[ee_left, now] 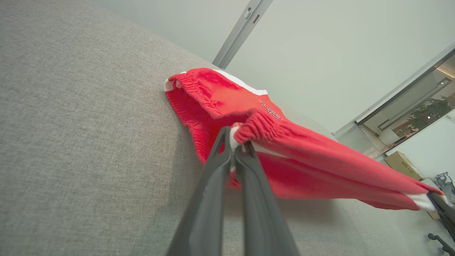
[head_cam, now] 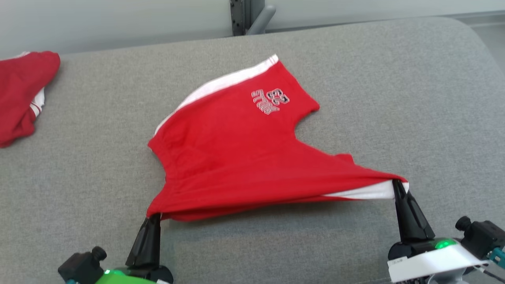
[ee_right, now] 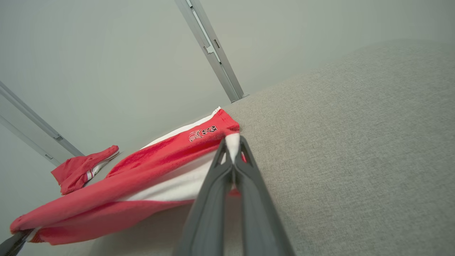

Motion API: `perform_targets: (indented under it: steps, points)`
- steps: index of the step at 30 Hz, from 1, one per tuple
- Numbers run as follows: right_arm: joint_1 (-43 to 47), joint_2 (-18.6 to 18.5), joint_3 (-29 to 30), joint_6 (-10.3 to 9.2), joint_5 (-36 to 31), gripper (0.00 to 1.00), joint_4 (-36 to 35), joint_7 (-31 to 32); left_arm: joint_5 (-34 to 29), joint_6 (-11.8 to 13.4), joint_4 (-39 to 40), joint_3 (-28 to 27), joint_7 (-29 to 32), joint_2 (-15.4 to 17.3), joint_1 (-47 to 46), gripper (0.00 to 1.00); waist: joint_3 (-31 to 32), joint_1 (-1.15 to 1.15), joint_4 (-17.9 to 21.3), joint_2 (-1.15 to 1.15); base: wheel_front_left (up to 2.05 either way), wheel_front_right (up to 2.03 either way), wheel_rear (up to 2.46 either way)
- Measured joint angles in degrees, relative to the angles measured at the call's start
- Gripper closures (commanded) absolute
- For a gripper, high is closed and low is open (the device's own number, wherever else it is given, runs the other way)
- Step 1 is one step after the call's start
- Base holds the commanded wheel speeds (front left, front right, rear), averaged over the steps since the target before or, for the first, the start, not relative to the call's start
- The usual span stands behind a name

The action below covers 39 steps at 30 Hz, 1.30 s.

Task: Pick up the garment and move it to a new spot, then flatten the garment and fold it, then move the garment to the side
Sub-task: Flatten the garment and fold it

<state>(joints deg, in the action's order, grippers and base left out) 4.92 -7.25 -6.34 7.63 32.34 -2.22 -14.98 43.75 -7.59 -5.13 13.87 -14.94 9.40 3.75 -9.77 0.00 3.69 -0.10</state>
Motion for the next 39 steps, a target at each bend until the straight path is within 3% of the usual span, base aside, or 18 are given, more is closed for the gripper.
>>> perform_targets:
  steps: [7,19,29,39]
  points:
    - [3.36,0.18,-1.16,-0.01,0.86,1.00,-1.20,0.00,-0.52,0.01,2.96,-0.49,-0.01,0.68,4.85,1.00,3.02,0.00,0.41,0.00,0.00,0.00,0.00]
    - [4.48,-1.36,-1.54,-0.07,0.75,1.00,-1.79,-0.04,0.44,0.02,3.24,2.44,-0.01,1.19,6.38,1.00,2.68,0.00,-1.26,0.00,0.00,0.00,0.00]
    - [-5.13,-0.67,0.35,-0.09,-0.21,1.00,5.06,-0.08,3.49,0.02,-1.12,5.95,1.65,-0.55,-3.41,1.00,0.21,0.00,-3.86,0.00,0.00,0.00,0.00]
    - [-21.03,-3.33,0.11,-0.09,-1.85,1.00,14.83,2.98,7.06,0.60,-10.13,5.48,2.23,-4.02,-15.67,1.00,-4.24,0.00,-7.39,0.00,0.00,0.00,0.00]
